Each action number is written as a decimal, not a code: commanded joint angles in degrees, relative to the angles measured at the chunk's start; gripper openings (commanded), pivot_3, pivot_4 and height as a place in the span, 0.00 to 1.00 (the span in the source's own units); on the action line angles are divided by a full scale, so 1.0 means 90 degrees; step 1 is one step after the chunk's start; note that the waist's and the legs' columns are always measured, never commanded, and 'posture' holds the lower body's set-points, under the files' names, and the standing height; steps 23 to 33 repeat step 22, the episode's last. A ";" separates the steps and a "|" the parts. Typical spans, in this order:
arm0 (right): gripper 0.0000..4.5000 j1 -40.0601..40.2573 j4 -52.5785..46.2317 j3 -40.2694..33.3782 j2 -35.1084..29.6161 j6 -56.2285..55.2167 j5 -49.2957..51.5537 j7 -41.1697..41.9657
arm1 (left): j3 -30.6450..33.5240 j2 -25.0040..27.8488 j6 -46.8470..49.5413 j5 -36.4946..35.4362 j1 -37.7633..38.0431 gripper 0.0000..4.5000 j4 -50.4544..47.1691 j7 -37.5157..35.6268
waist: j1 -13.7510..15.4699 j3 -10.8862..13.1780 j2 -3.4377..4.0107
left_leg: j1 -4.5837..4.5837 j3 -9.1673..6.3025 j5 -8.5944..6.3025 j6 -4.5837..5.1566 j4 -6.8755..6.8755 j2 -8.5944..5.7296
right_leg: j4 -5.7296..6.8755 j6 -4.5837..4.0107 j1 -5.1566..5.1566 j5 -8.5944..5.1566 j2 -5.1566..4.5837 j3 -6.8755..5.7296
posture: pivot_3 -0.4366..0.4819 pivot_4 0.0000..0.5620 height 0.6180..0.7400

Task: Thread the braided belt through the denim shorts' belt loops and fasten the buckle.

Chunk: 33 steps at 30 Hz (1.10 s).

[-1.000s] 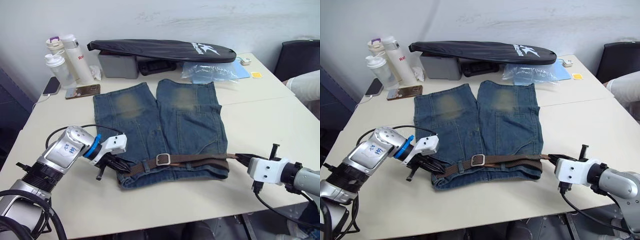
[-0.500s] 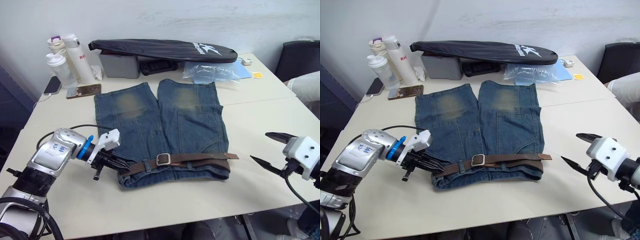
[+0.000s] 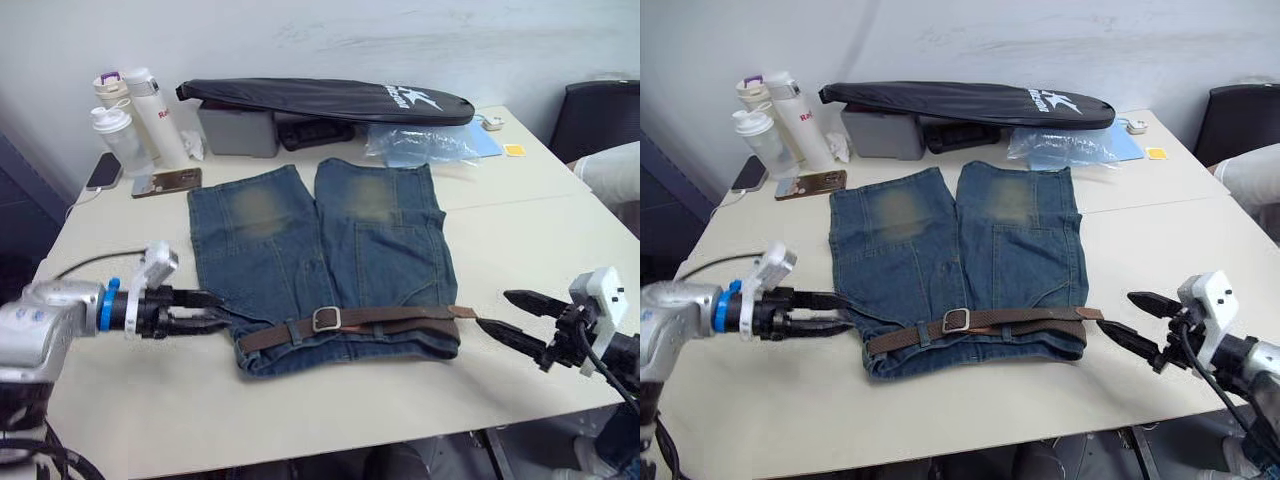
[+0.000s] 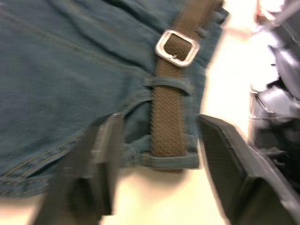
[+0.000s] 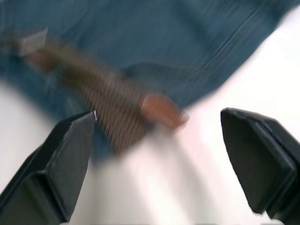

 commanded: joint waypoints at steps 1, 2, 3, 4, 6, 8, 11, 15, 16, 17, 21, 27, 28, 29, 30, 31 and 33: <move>1.00 -0.0200 0.0010 0.0061 0.0388 -0.0315 -0.0210 -0.0442 | 0.1231 -0.0746 -0.0580 -0.0225 0.1303 0.98 -0.1253 0.0951 | 0.0001 0.0001 0.0009 | 0.0000 -0.0006 -0.0001 -0.0003 0.0003 -0.0006 | 0.0002 0.0000 0.0000 0.0000 -0.0002 0.0007 | 0.48 0.27 0.03; 1.00 -0.0194 0.0023 0.0079 0.0424 -0.0262 -0.0200 -0.0474 | 0.1382 -0.0874 -0.0589 -0.0299 0.1532 0.98 -0.1450 0.1070 | 0.0001 0.0000 0.0008 | -0.0001 -0.0007 -0.0003 -0.0004 0.0001 -0.0006 | 0.0003 0.0000 0.0000 0.0000 -0.0006 0.0008 | 0.48 0.27 0.03; 1.00 -0.0172 0.0051 0.0104 0.0443 -0.0298 -0.0277 -0.0497 | 0.1520 -0.1041 -0.0781 -0.0243 0.1788 0.98 -0.1644 0.1237 | 0.0013 0.0000 0.0007 | 0.0000 -0.0011 -0.0012 -0.0021 -0.0002 -0.0003 | -0.0002 0.0000 -0.0002 0.0000 -0.0005 0.0005 | 0.48 0.27 0.03; 1.00 -0.0156 0.0088 0.0124 0.0456 -0.0336 -0.0350 -0.0508 | 0.1619 -0.1158 -0.0860 -0.0249 0.1977 0.98 -0.1782 0.1341 | 0.0021 -0.0001 0.0009 | 0.0000 -0.0016 -0.0018 -0.0032 -0.0004 0.0000 | -0.0003 0.0000 -0.0002 0.0000 -0.0003 0.0001 | 0.48 0.27 0.03; 1.00 -0.0110 0.0131 0.0143 0.0522 -0.0499 -0.0512 -0.0524 | 0.1799 -0.1310 -0.0715 -0.0383 0.2363 0.98 -0.2027 0.1545 | 0.0035 -0.0006 0.0025 | 0.0002 -0.0017 -0.0022 -0.0040 -0.0009 -0.0002 | -0.0011 0.0003 -0.0001 0.0002 0.0003 -0.0003 | 0.48 0.27 0.03; 1.00 -0.0063 0.0133 0.0159 0.0586 -0.0750 -0.0720 -0.0543 | 0.1942 -0.1487 -0.0568 -0.0531 0.2751 0.98 -0.2237 0.1757 | 0.0030 -0.0009 0.0036 | 0.0007 -0.0015 -0.0028 -0.0050 -0.0024 -0.0002 | -0.0052 0.0006 0.0024 0.0004 0.0001 -0.0007 | 0.48 0.27 0.03; 1.00 0.0008 0.0143 0.0228 0.0642 -0.0989 -0.0884 -0.0443 | 0.1627 -0.1510 -0.1038 0.0043 0.3331 0.98 -0.2348 0.2067 | 0.0016 -0.0009 0.0037 | 0.0019 -0.0020 -0.0039 -0.0069 -0.0066 -0.0007 | -0.0060 0.0019 0.0034 0.0011 0.0005 -0.0012 | 0.48 0.27 0.03; 1.00 0.0110 0.0115 0.0372 0.0673 -0.1229 -0.1090 -0.0360 | 0.1283 -0.1781 -0.1599 0.0417 0.3343 0.98 -0.2120 0.2460 | 0.0020 -0.0009 0.0037 | 0.0021 -0.0020 -0.0038 -0.0069 -0.0078 -0.0008 | -0.0062 0.0023 0.0033 0.0013 0.0012 -0.0020 | 0.48 0.27 0.03; 1.00 0.0101 0.0123 0.0395 0.0703 -0.1267 -0.1117 -0.0375 | 0.1196 -0.1782 -0.1674 0.0469 0.3379 0.98 -0.2069 0.2449 | 0.0027 -0.0009 0.0038 | 0.0024 -0.0019 -0.0038 -0.0070 -0.0085 -0.0009 | -0.0071 0.0025 0.0035 0.0014 0.0013 -0.0025 | 0.48 0.27 0.03; 1.00 0.0080 0.0136 0.0424 0.0735 -0.1307 -0.1148 -0.0400 | 0.1107 -0.1785 -0.1739 0.0548 0.3398 0.98 -0.1994 0.2477 | 0.0034 -0.0008 0.0039 | 0.0027 -0.0016 -0.0039 -0.0071 -0.0089 -0.0011 | -0.0074 0.0026 0.0037 0.0015 0.0013 -0.0027 | 0.48 0.27 0.03; 1.00 0.0111 0.0066 0.0514 0.0847 -0.1401 -0.1235 -0.0472 | 0.1028 -0.1878 -0.1988 0.0488 0.3261 0.98 -0.1802 0.2379 | 0.0038 -0.0007 0.0040 | 0.0036 -0.0012 -0.0041 -0.0075 -0.0100 -0.0010 | -0.0087 0.0033 0.0053 0.0018 0.0013 -0.0035 | 0.48 0.27 0.03; 1.00 0.0134 0.0047 0.0518 0.0869 -0.1425 -0.1249 -0.0474 | 0.1030 -0.1833 -0.1909 0.0412 0.3214 0.98 -0.1782 0.2332 | 0.0038 -0.0007 0.0040 | 0.0044 -0.0013 -0.0044 -0.0080 -0.0103 -0.0009 | -0.0088 0.0034 0.0064 0.0019 0.0013 -0.0039 | 0.48 0.27 0.03; 1.00 0.0134 0.0047 0.0518 0.0869 -0.1425 -0.1249 -0.0474 | 0.1030 -0.1833 -0.1909 0.0412 0.3214 0.98 -0.1782 0.2332 | 0.0038 -0.0007 0.0040 | 0.0044 -0.0013 -0.0044 -0.0080 -0.0103 -0.0009 | -0.0088 0.0034 0.0064 0.0019 0.0013 -0.0039 | 0.48 0.27 0.03; 1.00 0.0134 0.0047 0.0518 0.0869 -0.1425 -0.1249 -0.0474 | 0.1030 -0.1833 -0.1909 0.0412 0.3214 0.98 -0.1782 0.2332 | 0.0038 -0.0007 0.0040 | 0.0044 -0.0013 -0.0044 -0.0080 -0.0103 -0.0009 | -0.0088 0.0034 0.0064 0.0019 0.0013 -0.0039 | 0.48 0.27 0.03; 1.00 0.0134 0.0047 0.0518 0.0869 -0.1425 -0.1249 -0.0474 | 0.1030 -0.1833 -0.1909 0.0412 0.3214 0.98 -0.1782 0.2332 | 0.0038 -0.0007 0.0040 | 0.0044 -0.0013 -0.0044 -0.0080 -0.0103 -0.0009 | -0.0088 0.0034 0.0064 0.0019 0.0013 -0.0039 | 0.48 0.27 0.03; 1.00 0.0134 0.0047 0.0518 0.0869 -0.1425 -0.1249 -0.0474 | 0.1030 -0.1833 -0.1909 0.0412 0.3214 0.98 -0.1782 0.2332 | 0.0038 -0.0007 0.0040 | 0.0044 -0.0013 -0.0044 -0.0080 -0.0103 -0.0009 | -0.0088 0.0034 0.0064 0.0019 0.0013 -0.0039 | 0.48 0.27 0.03; 1.00 0.0134 0.0047 0.0518 0.0869 -0.1425 -0.1249 -0.0474 | 0.1030 -0.1833 -0.1909 0.0412 0.3214 0.98 -0.1782 0.2332 | 0.0038 -0.0007 0.0040 | 0.0044 -0.0013 -0.0044 -0.0080 -0.0103 -0.0009 | -0.0088 0.0034 0.0064 0.0019 0.0013 -0.0039 | 0.48 0.27 0.03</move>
